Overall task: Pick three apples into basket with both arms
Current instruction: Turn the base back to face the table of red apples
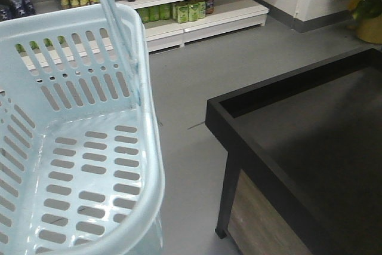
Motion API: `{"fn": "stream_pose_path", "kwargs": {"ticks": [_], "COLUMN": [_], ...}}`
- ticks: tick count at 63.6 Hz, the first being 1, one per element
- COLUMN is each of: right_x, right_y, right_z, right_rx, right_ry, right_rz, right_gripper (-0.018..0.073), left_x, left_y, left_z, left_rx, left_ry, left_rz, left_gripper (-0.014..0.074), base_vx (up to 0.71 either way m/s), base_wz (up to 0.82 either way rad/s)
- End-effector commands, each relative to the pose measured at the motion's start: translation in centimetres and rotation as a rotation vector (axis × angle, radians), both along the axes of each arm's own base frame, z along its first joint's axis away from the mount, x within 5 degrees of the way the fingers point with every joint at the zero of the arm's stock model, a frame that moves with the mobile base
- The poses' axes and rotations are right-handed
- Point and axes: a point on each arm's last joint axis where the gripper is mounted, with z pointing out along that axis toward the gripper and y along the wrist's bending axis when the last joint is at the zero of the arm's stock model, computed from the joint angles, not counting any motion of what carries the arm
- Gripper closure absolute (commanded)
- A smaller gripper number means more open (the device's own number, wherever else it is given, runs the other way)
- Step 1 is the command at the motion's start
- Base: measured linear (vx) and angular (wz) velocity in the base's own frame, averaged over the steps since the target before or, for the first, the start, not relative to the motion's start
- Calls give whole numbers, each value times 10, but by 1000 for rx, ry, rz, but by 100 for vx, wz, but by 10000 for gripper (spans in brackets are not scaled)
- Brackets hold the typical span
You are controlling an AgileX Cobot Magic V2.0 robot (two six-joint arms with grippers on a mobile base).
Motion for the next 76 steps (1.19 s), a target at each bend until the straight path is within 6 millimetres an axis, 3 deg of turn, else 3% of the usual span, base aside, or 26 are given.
{"fn": "stream_pose_path", "kwargs": {"ticks": [1, 76], "right_x": [-1, -1], "right_y": [0, 0], "right_z": [3, 3], "right_rx": [-14, -14], "right_ry": [-78, -78], "right_rz": [-4, -4], "right_gripper": [568, 568], "left_x": [-2, 1], "left_y": [3, 0], "left_z": [13, 11], "left_rx": [-56, -48], "left_ry": [-71, -62], "left_rz": [2, 1], "left_gripper": [603, 603], "base_vx": [8, 5], "base_wz": [-41, -36]}}
